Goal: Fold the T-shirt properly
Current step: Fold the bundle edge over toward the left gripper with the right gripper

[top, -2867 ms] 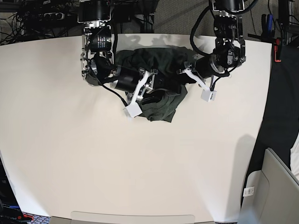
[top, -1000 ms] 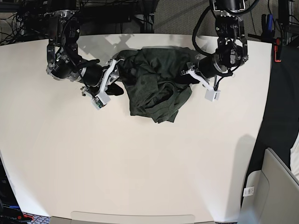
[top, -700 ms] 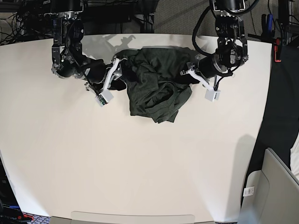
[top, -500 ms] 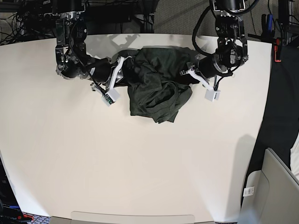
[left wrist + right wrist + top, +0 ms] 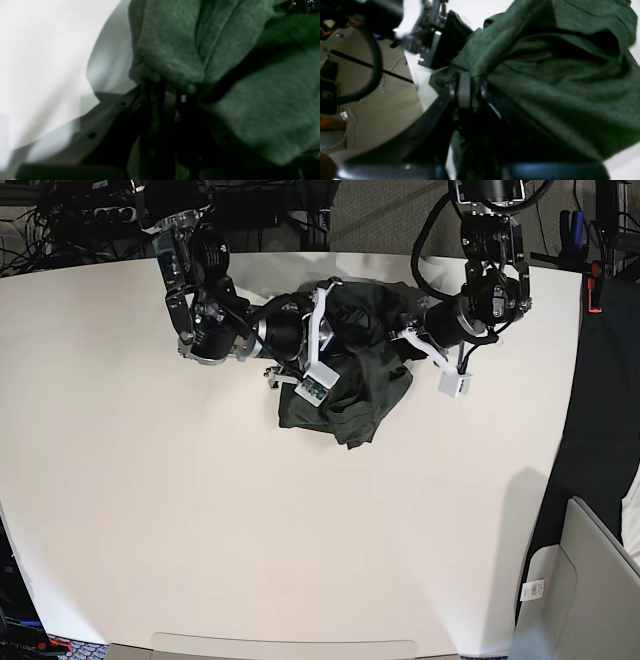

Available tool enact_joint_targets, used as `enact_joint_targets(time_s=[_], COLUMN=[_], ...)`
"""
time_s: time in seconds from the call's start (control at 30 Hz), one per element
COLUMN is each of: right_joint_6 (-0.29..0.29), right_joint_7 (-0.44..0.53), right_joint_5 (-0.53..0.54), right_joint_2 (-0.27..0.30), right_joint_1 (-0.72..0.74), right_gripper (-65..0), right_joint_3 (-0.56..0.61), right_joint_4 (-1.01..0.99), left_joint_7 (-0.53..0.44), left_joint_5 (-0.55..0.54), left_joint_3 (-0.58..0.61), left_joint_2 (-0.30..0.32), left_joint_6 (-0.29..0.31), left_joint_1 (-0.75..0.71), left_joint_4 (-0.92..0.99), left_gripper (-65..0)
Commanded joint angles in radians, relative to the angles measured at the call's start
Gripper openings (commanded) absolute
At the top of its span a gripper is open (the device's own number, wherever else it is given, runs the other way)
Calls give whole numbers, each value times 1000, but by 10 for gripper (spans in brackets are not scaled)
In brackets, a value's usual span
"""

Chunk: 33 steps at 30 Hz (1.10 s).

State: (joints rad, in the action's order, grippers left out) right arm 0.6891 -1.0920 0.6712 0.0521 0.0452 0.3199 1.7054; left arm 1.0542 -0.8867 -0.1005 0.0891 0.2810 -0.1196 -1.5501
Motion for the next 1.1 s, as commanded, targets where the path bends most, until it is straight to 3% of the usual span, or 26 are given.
enact_joint_targets(time_s=[0.0,0.4,0.8,1.07], right_joint_6=[9,9,9,9], right_joint_7=[19,-24,-24,-24], right_joint_5=[23,26,22,22], right_joint_2=[-7,-1,19,24], right_joint_1=[26,166,178,180], right_gripper=[-649,-649,-649,-649], right_joint_3=[25,265,298,298], right_joint_4=[-8,-121,-173,-172], left_joint_7=[14,14,14,65], left_joint_5=[10,11,13,11], left_joint_3=[-5,-8,-37,-38], left_joint_2=[4,8,82,82], left_joint_6=[-4,-4,-9,-4], left_joint_1=[4,7,4,5], left_joint_4=[-13,-13,-89,-94], left_gripper=[-582,-582,-577,-448])
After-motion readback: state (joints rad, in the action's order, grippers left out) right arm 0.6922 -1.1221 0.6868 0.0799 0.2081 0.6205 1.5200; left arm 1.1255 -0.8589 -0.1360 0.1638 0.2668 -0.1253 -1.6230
